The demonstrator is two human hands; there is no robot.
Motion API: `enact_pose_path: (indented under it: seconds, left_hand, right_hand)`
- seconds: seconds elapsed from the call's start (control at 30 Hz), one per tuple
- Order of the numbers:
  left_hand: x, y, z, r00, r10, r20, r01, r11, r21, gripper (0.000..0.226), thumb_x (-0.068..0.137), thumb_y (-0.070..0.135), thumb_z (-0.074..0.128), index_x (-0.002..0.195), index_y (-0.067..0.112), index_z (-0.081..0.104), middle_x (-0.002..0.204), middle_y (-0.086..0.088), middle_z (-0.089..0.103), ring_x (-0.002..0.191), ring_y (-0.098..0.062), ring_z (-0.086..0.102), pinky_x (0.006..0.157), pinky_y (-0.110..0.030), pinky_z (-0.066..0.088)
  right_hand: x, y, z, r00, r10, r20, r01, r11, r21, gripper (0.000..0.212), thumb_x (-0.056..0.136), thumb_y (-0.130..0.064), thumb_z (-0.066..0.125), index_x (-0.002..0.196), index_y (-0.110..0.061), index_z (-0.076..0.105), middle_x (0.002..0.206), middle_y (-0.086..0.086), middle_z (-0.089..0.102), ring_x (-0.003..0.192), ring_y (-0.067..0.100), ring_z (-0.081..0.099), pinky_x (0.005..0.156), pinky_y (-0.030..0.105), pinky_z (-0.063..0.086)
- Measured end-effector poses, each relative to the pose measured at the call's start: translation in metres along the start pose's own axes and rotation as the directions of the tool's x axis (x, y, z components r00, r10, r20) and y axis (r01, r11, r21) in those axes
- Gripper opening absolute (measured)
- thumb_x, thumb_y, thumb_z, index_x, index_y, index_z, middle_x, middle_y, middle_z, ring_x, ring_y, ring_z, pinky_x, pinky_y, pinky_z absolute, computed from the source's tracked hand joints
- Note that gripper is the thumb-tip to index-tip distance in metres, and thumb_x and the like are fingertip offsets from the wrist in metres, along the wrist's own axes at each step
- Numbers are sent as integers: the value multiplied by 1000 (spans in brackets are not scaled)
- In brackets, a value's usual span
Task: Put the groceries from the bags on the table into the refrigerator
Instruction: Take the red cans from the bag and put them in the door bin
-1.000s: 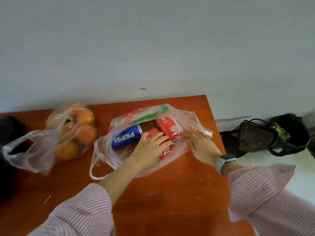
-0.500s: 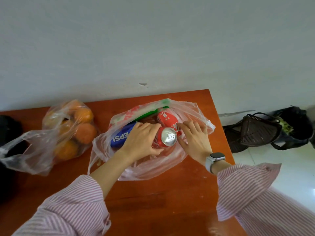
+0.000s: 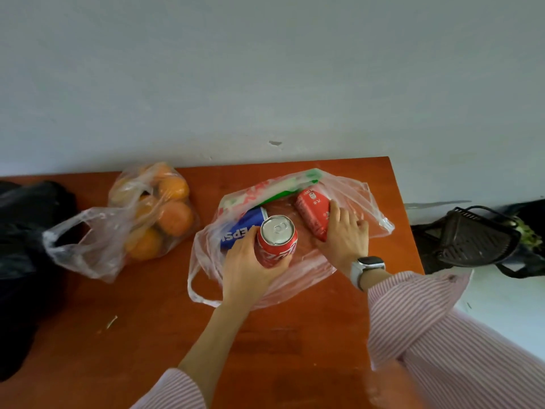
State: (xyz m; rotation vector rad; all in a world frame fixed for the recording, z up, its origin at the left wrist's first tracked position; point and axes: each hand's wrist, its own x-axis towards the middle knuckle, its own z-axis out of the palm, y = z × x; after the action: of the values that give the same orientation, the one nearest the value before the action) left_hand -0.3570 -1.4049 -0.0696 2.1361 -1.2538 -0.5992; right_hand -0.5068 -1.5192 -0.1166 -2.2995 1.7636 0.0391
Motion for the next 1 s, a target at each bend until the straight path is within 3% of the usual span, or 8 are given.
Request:
enact_pose_path:
  seconds: [0.2, 0.3, 0.37, 0.5, 0.67, 0.77, 0.87, 1.0]
  left_hand:
    - [-5, 1, -14, 998, -29, -50, 21, 989, -147, 76, 65, 35, 79, 130, 15, 44, 127, -2, 53, 120, -16, 46, 97, -27, 37]
    - [-8, 5, -26, 998, -29, -55, 12, 959, -282, 66, 64, 39, 79, 119, 36, 44, 116, 13, 54, 110, -6, 48, 95, -27, 40]
    - [-14, 12, -35, 998, -23, -53, 3, 935, -356, 61, 65, 35, 79, 110, 47, 40, 107, 27, 48, 104, -1, 48, 92, -29, 43]
    - [-28, 19, -52, 998, -13, -68, -18, 902, -431, 63, 72, 14, 75, 115, 33, 35, 102, 33, 36, 96, 4, 45, 86, -23, 42]
    - [-62, 20, -65, 987, 115, 113, -35, 836, -547, 54, 75, 14, 72, 121, 24, 43, 107, 16, 54, 96, -2, 55, 71, -9, 49]
    - [-99, 17, -60, 930, 234, 282, -34, 821, -570, 58, 71, 25, 75, 123, 22, 49, 111, 10, 60, 100, -4, 58, 76, -11, 50]
    - [-147, 12, -48, 843, 324, 429, -43, 836, -547, 49, 73, 23, 73, 116, 30, 50, 107, 14, 61, 99, 1, 58, 79, -15, 50]
    - [-214, 14, -19, 685, 404, 606, -82, 869, -487, 50, 68, 35, 78, 110, 32, 52, 109, 8, 62, 97, -5, 61, 78, -19, 52]
  right_hand:
    - [-16, 0, -26, 987, -106, -120, 123, 981, 147, 75, 71, -39, 67, 132, -11, 33, 130, 8, 49, 123, 27, 44, 104, 45, 27]
    - [-40, -4, -49, 971, -189, -145, 228, 914, 336, 76, 67, -32, 74, 130, -12, 36, 128, 8, 49, 120, 23, 45, 105, 40, 28]
    - [-62, -8, -63, 976, -189, -112, 219, 823, 524, 77, 67, -26, 77, 130, -17, 33, 125, 5, 46, 114, 18, 46, 98, 32, 40]
    - [-106, -15, -82, 993, -95, -63, 110, 649, 753, 74, 66, -17, 78, 119, -29, 27, 105, -18, 46, 97, 5, 56, 78, 9, 47]
    - [-181, -8, -75, 992, 96, -78, 12, 554, 832, 76, 69, -20, 77, 125, -28, 26, 111, -18, 44, 103, -2, 50, 84, 6, 44]
    - [-241, 0, -55, 967, 237, -93, -46, 525, 850, 73, 71, -18, 76, 126, -28, 30, 119, -9, 47, 109, -3, 48, 94, 13, 43]
    - [-315, 1, -36, 914, 394, -103, -111, 484, 868, 70, 71, -15, 76, 124, -27, 32, 119, -6, 47, 108, 0, 47, 85, 3, 41]
    - [-421, 6, -17, 787, 607, -111, -192, 412, 891, 65, 65, -16, 79, 112, -35, 37, 111, -6, 53, 102, 4, 55, 81, 4, 43]
